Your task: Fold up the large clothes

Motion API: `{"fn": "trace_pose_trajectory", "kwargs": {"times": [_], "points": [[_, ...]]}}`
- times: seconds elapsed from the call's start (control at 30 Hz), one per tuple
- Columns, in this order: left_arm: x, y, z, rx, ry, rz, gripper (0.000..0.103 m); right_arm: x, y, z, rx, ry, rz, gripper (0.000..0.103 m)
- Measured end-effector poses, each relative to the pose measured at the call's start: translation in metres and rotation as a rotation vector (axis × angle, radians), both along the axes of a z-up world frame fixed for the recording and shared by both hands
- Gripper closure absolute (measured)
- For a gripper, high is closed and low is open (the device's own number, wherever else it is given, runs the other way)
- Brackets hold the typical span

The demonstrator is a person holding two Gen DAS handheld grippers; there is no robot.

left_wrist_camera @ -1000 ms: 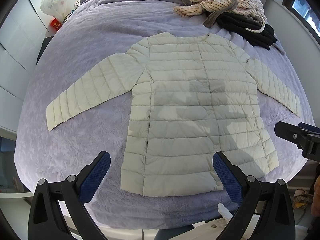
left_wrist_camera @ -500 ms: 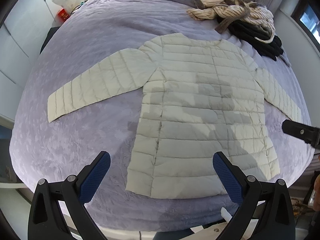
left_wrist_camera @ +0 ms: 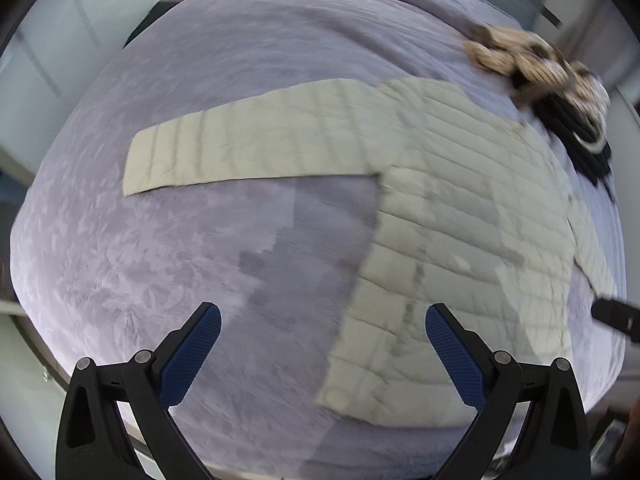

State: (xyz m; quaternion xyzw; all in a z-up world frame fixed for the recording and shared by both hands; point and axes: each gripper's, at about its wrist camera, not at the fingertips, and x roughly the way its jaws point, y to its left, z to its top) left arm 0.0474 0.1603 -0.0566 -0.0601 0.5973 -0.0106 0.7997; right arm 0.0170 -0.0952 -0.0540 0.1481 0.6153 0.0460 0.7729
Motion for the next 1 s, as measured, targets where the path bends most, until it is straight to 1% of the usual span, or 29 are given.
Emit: {"fn": "trace_pose_trajectory", "kwargs": {"times": [0.1,0.17,0.27,0.37,0.43,0.53,0.67,0.77,0.8,0.83,0.87,0.9,0.93,1.0], "points": [[0.016,0.034,-0.014,-0.006,-0.014,0.078,0.000,0.015,0.024,-0.013,0.018,0.035,0.047,0.000],[0.027,0.057,-0.024,-0.016,-0.018,0.138,0.000,0.028,0.040,-0.021,-0.001,0.051,0.087,0.000],[0.046,0.092,-0.044,-0.045,-0.018,0.223,0.000,0.045,0.061,-0.030,-0.035,0.045,0.141,0.000],[0.060,0.117,-0.064,-0.082,-0.013,0.283,0.000,0.063,0.077,-0.043,-0.031,0.046,0.173,0.000],[0.069,0.129,-0.075,-0.124,-0.018,0.313,0.000,0.077,0.086,-0.053,-0.032,0.050,0.183,0.000],[0.083,0.144,-0.092,-0.202,-0.041,0.353,0.000,0.101,0.100,-0.063,-0.021,0.017,0.195,0.000],[0.101,0.155,-0.115,-0.286,-0.071,0.401,0.000,0.138,0.118,-0.073,-0.025,-0.041,0.190,0.000],[0.111,0.162,-0.131,-0.316,-0.087,0.427,0.000,0.165,0.129,-0.075,-0.002,-0.117,0.192,0.002],[0.113,0.163,-0.135,-0.322,-0.089,0.437,0.000,0.173,0.134,-0.077,0.005,-0.147,0.195,0.008],[0.115,0.163,-0.139,-0.325,-0.087,0.447,0.000,0.182,0.137,-0.081,0.015,-0.171,0.202,0.021],[0.115,0.165,-0.145,-0.329,-0.082,0.460,0.000,0.188,0.140,-0.085,0.024,-0.179,0.210,0.030],[0.116,0.166,-0.150,-0.335,-0.076,0.471,0.000,0.198,0.145,-0.094,0.042,-0.175,0.215,0.052],[0.116,0.168,-0.153,-0.341,-0.073,0.481,0.000,0.206,0.146,-0.102,0.062,-0.167,0.212,0.068],[0.118,0.169,-0.160,-0.351,-0.075,0.495,0.000,0.218,0.149,-0.117,0.099,-0.157,0.199,0.072]]}}
